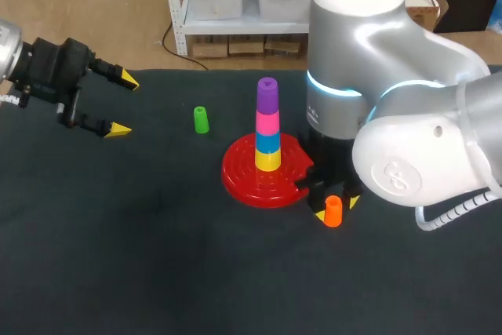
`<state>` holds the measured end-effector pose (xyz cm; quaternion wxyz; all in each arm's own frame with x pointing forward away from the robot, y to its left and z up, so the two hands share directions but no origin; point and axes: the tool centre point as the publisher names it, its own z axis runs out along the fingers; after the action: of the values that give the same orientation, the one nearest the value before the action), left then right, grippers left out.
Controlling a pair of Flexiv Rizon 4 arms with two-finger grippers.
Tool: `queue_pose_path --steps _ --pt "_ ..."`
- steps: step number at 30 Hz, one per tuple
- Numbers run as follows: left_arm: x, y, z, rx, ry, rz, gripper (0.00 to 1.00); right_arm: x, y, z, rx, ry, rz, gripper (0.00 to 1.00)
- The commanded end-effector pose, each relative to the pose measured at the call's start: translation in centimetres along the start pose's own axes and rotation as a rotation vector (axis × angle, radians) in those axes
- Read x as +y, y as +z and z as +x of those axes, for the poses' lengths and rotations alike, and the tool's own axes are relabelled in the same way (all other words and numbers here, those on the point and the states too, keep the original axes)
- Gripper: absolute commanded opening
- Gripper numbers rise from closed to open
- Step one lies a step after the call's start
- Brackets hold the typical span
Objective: Pick up and stack the cylinders on the red base in this order: pink,purple,orange,green
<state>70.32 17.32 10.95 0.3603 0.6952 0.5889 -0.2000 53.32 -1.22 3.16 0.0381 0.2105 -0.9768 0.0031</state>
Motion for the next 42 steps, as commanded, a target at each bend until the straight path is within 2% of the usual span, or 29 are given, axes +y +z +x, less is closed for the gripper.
queue_pose_path --steps 1,10,13,15,16,17,21,26,32,34,35,36,42 --pt "-0.2 0.0 0.1 -0.002 0.003 -0.005 1.00 -0.2 0.3 0.1 -0.001 0.007 0.000 0.53" --pt "-0.2 0.0 0.1 -0.002 0.003 -0.005 1.00 -0.9 0.5 0.0 -0.012 0.020 0.006 0.51" --pt "-0.2 0.0 0.1 -0.002 0.003 -0.005 1.00 -1.0 0.6 -0.2 -0.016 0.018 0.007 0.46" --pt "-0.2 0.0 0.1 -0.002 0.003 -0.005 1.00 -1.1 0.6 -0.3 -0.018 0.017 0.008 0.35" --pt "-0.2 0.0 0.1 -0.002 0.003 -0.005 1.00 -1.1 0.6 -0.3 -0.019 0.017 0.008 0.23" --pt "-0.2 0.0 0.1 -0.002 0.003 -0.005 1.00 -1.1 0.6 -0.3 -0.022 0.015 0.010 0.00" --pt "-0.2 0.0 0.1 -0.002 0.003 -0.005 1.00 -1.1 -0.2 -0.6 -0.043 0.003 0.039 0.00" --pt "-0.2 0.0 0.1 -0.002 0.003 -0.005 1.00 -1.3 -4.9 -1.6 -0.058 -0.030 0.111 0.00" --pt "-0.2 0.0 0.1 -0.002 0.003 -0.005 1.00 -1.1 -5.7 -1.6 -0.057 -0.037 0.112 0.00" --pt "-0.2 0.0 0.1 -0.002 0.003 -0.005 1.00 -0.6 -5.7 -1.8 -0.061 -0.033 0.097 0.46" --pt "-0.2 0.0 0.1 -0.002 0.003 -0.005 1.00 -0.5 -5.7 -1.8 -0.059 -0.036 0.093 0.95" --pt "-0.2 0.0 0.1 -0.002 0.003 -0.005 1.00 -0.2 -5.4 -1.9 -0.069 -0.040 0.076 1.00" --pt "-0.2 0.0 0.1 -0.002 0.003 -0.005 1.00 -0.1 -3.6 -1.6 -0.093 -0.027 0.064 1.00"
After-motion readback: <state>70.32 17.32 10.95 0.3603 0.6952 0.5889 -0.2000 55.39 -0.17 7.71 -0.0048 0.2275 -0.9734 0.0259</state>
